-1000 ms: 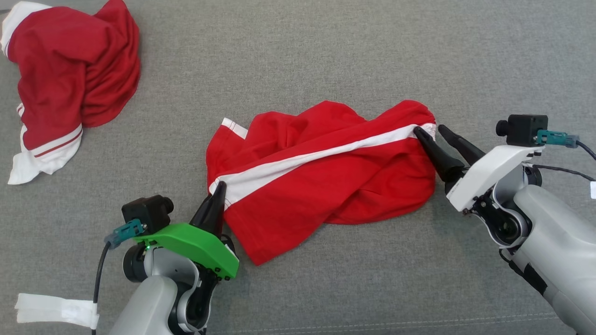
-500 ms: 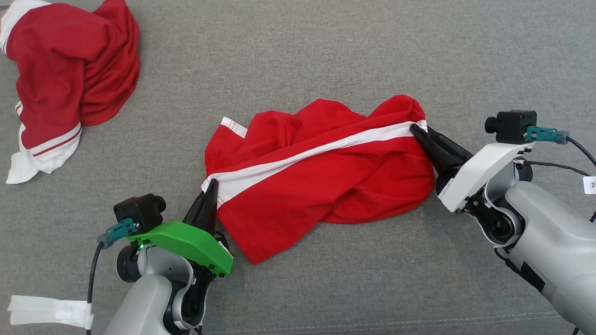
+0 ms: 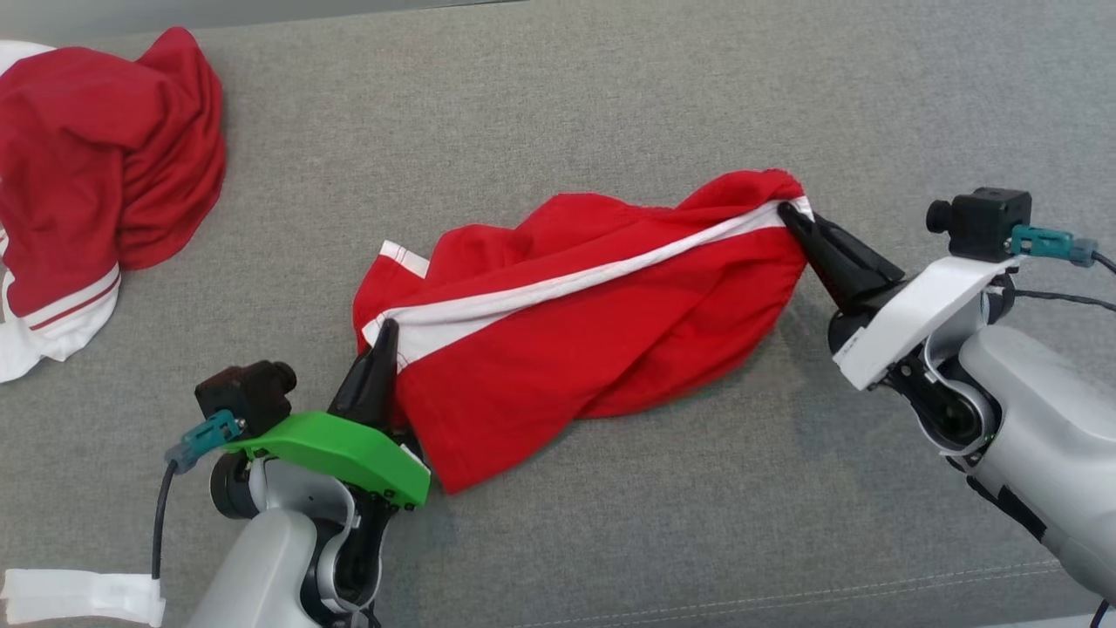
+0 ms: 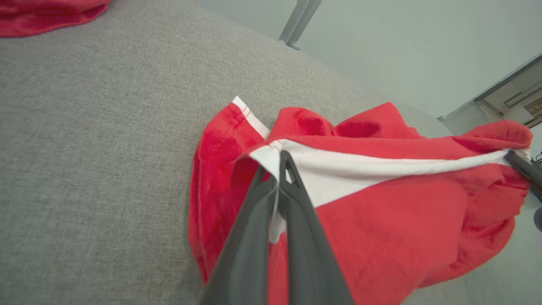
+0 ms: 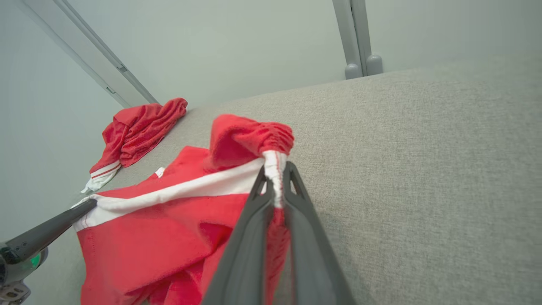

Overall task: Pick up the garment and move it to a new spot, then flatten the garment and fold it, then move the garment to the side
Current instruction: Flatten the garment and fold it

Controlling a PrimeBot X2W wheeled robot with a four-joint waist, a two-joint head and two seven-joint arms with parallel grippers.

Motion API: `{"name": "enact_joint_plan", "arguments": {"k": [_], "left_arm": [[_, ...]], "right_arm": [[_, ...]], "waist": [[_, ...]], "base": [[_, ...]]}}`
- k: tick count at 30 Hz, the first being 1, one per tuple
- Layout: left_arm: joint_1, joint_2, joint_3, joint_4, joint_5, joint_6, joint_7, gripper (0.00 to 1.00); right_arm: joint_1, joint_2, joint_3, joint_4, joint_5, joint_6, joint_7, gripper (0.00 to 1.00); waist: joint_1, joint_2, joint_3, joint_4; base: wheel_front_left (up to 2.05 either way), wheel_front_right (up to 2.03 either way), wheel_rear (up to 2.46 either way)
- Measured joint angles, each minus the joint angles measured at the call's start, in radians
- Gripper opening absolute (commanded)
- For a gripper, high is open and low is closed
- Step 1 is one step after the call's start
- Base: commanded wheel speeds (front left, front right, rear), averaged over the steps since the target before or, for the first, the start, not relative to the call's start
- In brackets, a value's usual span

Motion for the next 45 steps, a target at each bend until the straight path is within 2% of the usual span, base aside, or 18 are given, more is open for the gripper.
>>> {"name": "enact_joint_plan", "arguments": {"k": [4, 7, 16, 20, 22, 26, 30, 38, 42, 45], "left_arm": [[-0.011, -0.001, 0.009, -0.041, 0.000, -0.026, -0.040, 0.00], [-0.034, -0.003, 0.018, -0.095, -0.013, -0.063, -0.068, 0.00], [-0.044, -0.013, 0.056, -0.302, -0.063, -0.130, -0.133, 0.00], [-0.045, -0.014, 0.112, -0.412, -0.072, -0.130, -0.149, 0.00], [-0.045, -0.006, 0.124, -0.441, -0.071, -0.129, -0.149, 0.00], [-0.038, 0.005, 0.125, -0.469, -0.060, -0.111, -0.148, 0.00], [-0.017, 0.005, 0.125, -0.525, -0.060, -0.101, -0.148, 0.00], [-0.017, 0.034, 0.129, -0.659, -0.030, -0.100, -0.147, 0.00], [-0.016, 0.040, 0.128, -0.709, -0.033, -0.076, -0.105, 0.00], [-0.015, 0.043, 0.132, -0.669, -0.066, -0.053, -0.055, 0.00]], "right_arm": [[-0.021, -0.013, -0.032, -0.043, -0.023, 0.000, -0.015, 0.00], [-0.024, -0.019, -0.067, -0.082, -0.037, 0.000, -0.016, 0.00], [-0.016, -0.007, -0.329, -0.338, -0.090, 0.000, -0.016, 0.00], [0.026, -0.017, -0.402, -0.408, -0.113, 0.000, -0.016, 0.00], [0.070, -0.066, -0.343, -0.398, -0.151, 0.000, -0.016, 0.00], [0.172, -0.098, -0.297, -0.397, -0.169, 0.000, -0.016, 0.00], [0.178, -0.106, -0.379, -0.499, -0.197, 0.000, -0.016, 0.00], [0.178, -0.116, -0.446, -0.659, -0.239, 0.000, -0.016, 0.00], [0.198, -0.139, -0.455, -0.715, -0.226, -0.006, -0.016, 0.00], [0.219, -0.149, -0.420, -0.679, -0.205, -0.019, 0.008, 0.00]], "waist": [[0.0000, 0.0000, -0.020, -0.013], [0.0000, 0.0000, -0.039, -0.023], [0.0000, 0.0000, -0.106, -0.058], [0.0000, 0.0000, -0.134, -0.080], [0.0000, 0.0000, -0.146, -0.091], [0.0000, 0.0000, -0.166, -0.110], [0.0000, 0.0000, -0.181, -0.120], [0.0000, 0.0000, -0.213, -0.131], [0.0000, 0.0000, -0.225, -0.140], [0.0000, 0.0000, -0.217, -0.142]], "base": [[0.00, 0.00, 0.00], [0.00, 0.00, 0.00], [0.00, 0.00, 0.00], [0.00, 0.00, 0.00], [0.00, 0.00, 0.00], [0.00, 0.00, 0.00], [0.00, 0.00, 0.00], [0.00, 0.00, 0.00], [0.00, 0.00, 0.00], [0.00, 0.00, 0.00]]}}
